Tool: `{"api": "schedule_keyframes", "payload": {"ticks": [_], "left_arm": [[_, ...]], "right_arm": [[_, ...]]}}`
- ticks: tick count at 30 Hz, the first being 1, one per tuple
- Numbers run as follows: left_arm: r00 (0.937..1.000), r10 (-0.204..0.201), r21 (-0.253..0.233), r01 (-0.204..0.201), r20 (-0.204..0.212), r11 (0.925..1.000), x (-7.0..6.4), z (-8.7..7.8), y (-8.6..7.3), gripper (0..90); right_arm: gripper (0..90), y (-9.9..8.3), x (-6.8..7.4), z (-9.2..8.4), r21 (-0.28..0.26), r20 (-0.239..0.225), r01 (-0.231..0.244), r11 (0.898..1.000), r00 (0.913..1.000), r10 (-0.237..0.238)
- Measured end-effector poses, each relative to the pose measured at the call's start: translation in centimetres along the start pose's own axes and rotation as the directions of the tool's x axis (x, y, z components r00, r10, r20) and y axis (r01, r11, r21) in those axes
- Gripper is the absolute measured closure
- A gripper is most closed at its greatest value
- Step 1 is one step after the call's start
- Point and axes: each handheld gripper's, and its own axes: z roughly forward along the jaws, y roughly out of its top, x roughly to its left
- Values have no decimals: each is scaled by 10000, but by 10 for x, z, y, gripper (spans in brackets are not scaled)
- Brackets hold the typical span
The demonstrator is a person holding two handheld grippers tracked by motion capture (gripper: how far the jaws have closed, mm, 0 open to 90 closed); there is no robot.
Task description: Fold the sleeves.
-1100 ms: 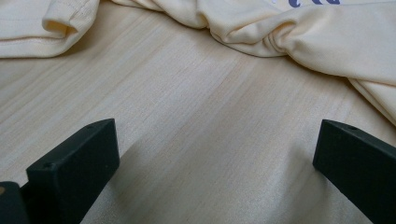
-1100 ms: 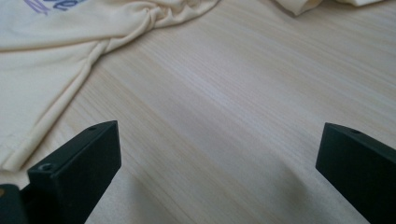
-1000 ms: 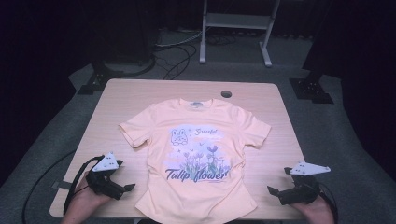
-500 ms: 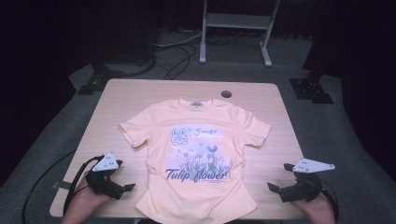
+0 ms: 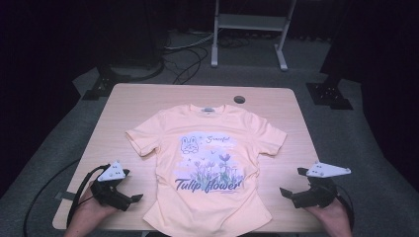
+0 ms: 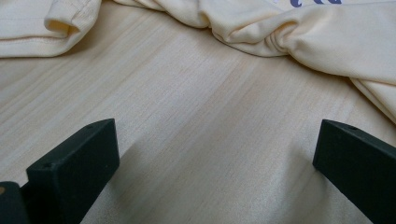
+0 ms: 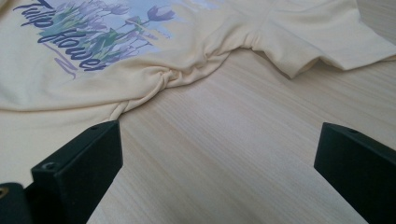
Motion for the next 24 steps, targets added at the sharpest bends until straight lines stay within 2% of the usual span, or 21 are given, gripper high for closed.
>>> {"api": "schedule_keyframes", "payload": {"ticks": [8, 16, 24], "left_arm": [[10000, 13, 4, -13, 5, 10000, 0, 0, 0, 0], [10000, 16, 2, -16, 8, 10000, 0, 0, 0, 0], [10000, 1, -8, -1, 6, 10000, 0, 0, 0, 0]], "right_arm": [[0, 6, -2, 4, 1, 163, 83, 10000, 9998, -83], [0, 11, -5, 8, -2, 110, 48, 10000, 9999, -48], [0, 17, -10, 10, -68, 177, -108, 9999, 9998, 110]]}}
